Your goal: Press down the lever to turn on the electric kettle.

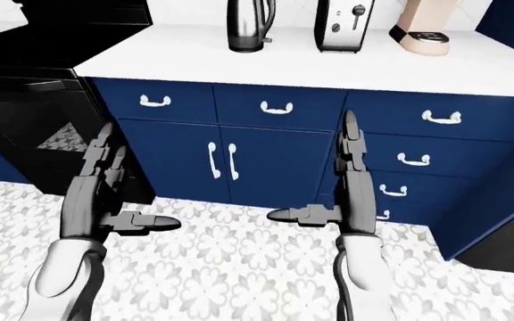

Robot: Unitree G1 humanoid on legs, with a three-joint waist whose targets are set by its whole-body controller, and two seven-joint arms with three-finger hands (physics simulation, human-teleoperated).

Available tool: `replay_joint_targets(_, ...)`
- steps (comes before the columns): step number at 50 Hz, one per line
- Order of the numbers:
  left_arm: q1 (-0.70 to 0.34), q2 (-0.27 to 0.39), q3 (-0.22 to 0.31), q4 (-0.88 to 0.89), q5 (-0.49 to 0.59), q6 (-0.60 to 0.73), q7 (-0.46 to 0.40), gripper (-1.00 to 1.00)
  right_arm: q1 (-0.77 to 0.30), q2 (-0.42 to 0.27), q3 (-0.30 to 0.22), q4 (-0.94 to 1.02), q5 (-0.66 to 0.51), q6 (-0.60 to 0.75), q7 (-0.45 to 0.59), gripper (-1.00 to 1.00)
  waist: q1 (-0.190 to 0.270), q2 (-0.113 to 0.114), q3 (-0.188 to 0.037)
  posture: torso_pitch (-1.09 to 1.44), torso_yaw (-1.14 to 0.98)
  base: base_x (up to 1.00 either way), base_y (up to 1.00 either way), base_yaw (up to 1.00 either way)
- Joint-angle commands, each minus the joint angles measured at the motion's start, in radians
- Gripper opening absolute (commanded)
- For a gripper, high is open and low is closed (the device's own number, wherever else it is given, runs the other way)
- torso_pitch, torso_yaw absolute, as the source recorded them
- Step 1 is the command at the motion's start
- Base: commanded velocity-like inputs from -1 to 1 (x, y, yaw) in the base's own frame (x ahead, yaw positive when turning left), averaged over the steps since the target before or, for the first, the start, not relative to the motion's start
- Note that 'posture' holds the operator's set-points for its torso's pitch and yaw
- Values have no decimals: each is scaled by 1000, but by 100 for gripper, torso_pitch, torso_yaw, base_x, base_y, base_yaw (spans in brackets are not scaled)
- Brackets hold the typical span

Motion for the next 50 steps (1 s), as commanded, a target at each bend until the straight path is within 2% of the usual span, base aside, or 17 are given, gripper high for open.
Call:
replay_joint_targets(1, -14, 5, 10, -36, 1, -39, 6, 100, -20, -1, 5, -48, -7, -40, 0, 100, 4, 1, -10, 0, 0, 16, 0, 0)
replay_joint_targets(3, -14, 4, 10, -40, 1, -37, 7, 100, -19, -1, 3, -48, -8, -43, 2, 100, 5, 28, -3, 0, 0, 17, 0, 0)
replay_joint_targets(9, -28, 9, 14, -58, 2, -6, 6, 100, -17, 1, 4, -49, -15, -42, 2, 100, 2, 6, -15, 0, 0, 18, 0, 0)
replay_joint_targets(13, -18, 8, 16, -42, 0, -32, 6, 100, -18, -1, 4, -42, -27, -44, 1, 100, 9, -43, -9, 0, 0, 18, 0, 0)
replay_joint_targets(15, -25, 10, 17, -47, 0, -20, 6, 100, -19, -1, 4, -40, -31, -46, 3, 100, 8, -106, -28, 0, 0, 18, 0, 0)
replay_joint_targets(16, -27, 10, 18, -47, -1, -19, 6, 100, -20, -2, 6, -40, -38, -44, 2, 100, -3, -65, -13, 0, 0, 18, 0, 0)
replay_joint_targets(19, -18, 9, 17, -38, -1, -36, 7, 100, -19, -1, 5, -43, -40, -42, 3, 100, -2, -69, -12, 0, 0, 17, 0, 0)
replay_joint_targets(24, -31, 12, 20, -64, -2, 3, 6, 100, -14, 1, 9, -53, -47, -38, 7, 100, -3, -21, 0, 0, 0, 18, 0, 0)
replay_joint_targets(26, -29, 11, 19, -64, -2, 1, 6, 100, -12, 1, 11, -60, -54, -38, 8, 100, -7, 19, -7, 0, 0, 18, 0, 0)
replay_joint_targets(27, -30, 12, 20, -63, -2, 0, 6, 100, -11, -2, 12, -65, -68, -39, 7, 100, -8, 55, -19, 0, 0, 19, 0, 0)
replay_joint_targets(31, -30, 12, 22, -64, -3, 1, 6, 100, -15, 1, 11, -61, -66, -42, 11, 100, 9, 35, -8, 0, 0, 19, 0, 0)
replay_joint_targets(36, -33, 13, 23, -57, -4, -3, 7, 100, -19, 0, 10, -59, -72, -42, 10, 100, 12, -13, -8, 0, 0, 18, 0, 0)
replay_joint_targets(38, -36, 14, 23, -59, -3, 2, 7, 100, -20, 1, 11, -63, -75, -38, 9, 100, 15, -46, -10, 0, 0, 18, 0, 0)
replay_joint_targets(40, -35, 14, 23, -56, -3, -3, 7, 100, -21, 1, 12, -63, -77, -35, 9, 100, 13, -110, -31, 0, 0, 18, 0, 0)
replay_joint_targets(41, -35, 14, 23, -57, -3, -2, 7, 100, -21, 1, 12, -62, -78, -34, 9, 100, 1, -70, -21, 0, 0, 17, 0, 0)
replay_joint_targets(44, -35, 14, 23, -55, -3, -4, 8, 100, -22, 1, 13, -55, -79, -32, 9, 100, -3, -72, -17, 0, 0, 18, 0, 0)
replay_joint_targets(50, -33, 14, 23, -59, -3, -2, 7, 100, -20, 1, 13, -59, -82, -31, 12, 100, -6, -9, -4, 0, 0, 18, 0, 0)
